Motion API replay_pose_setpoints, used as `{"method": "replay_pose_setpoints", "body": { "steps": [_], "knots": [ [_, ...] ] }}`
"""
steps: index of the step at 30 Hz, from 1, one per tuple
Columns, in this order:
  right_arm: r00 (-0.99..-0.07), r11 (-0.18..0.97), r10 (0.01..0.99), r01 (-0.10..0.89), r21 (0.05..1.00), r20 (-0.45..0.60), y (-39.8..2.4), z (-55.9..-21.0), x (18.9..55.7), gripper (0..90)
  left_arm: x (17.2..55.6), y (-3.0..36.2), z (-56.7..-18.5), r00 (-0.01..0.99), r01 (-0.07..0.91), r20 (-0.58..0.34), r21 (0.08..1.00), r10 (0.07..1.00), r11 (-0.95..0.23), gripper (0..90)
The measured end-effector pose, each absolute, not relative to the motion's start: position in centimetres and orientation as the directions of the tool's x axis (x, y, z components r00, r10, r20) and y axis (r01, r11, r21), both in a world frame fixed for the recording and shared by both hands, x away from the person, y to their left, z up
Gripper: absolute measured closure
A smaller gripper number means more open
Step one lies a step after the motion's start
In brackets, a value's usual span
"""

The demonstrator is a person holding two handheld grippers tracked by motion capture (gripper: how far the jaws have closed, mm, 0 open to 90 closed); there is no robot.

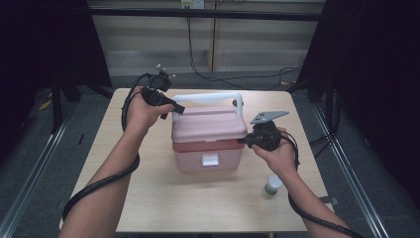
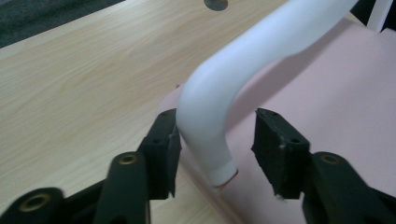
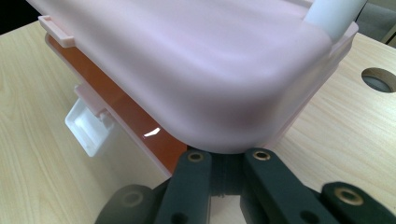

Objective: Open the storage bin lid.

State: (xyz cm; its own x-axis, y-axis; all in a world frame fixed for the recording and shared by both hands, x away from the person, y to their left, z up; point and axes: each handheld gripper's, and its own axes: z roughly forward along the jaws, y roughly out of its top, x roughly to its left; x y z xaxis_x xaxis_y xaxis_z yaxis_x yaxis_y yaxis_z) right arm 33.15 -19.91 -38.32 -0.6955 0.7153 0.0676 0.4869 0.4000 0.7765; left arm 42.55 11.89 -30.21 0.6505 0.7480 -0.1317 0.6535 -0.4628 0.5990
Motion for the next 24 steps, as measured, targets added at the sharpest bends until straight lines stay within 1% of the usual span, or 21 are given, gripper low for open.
{"method": "replay_pose_setpoints", "body": {
  "steps": [9, 18, 24],
  "knots": [
    [-0.692, 0.406, 0.720, 0.480, 0.778, 0.050, -19.8, -37.5, 33.1, 90.0, 41.0, 14.4, -30.4, 0.635, 0.665, -0.133, 0.596, 0.761, -0.450, 42.7],
    [-0.688, 0.407, 0.724, 0.475, 0.780, 0.041, -19.6, -36.5, 33.2, 90.0, 40.1, 16.9, -32.6, 0.612, 0.691, -0.137, 0.572, 0.779, -0.442, 42.7],
    [-0.681, 0.405, 0.731, 0.479, 0.778, 0.039, -19.6, -36.2, 33.2, 90.0, 39.5, 16.6, -34.0, 0.635, 0.689, -0.155, 0.556, 0.757, -0.465, 42.7]
  ]
}}
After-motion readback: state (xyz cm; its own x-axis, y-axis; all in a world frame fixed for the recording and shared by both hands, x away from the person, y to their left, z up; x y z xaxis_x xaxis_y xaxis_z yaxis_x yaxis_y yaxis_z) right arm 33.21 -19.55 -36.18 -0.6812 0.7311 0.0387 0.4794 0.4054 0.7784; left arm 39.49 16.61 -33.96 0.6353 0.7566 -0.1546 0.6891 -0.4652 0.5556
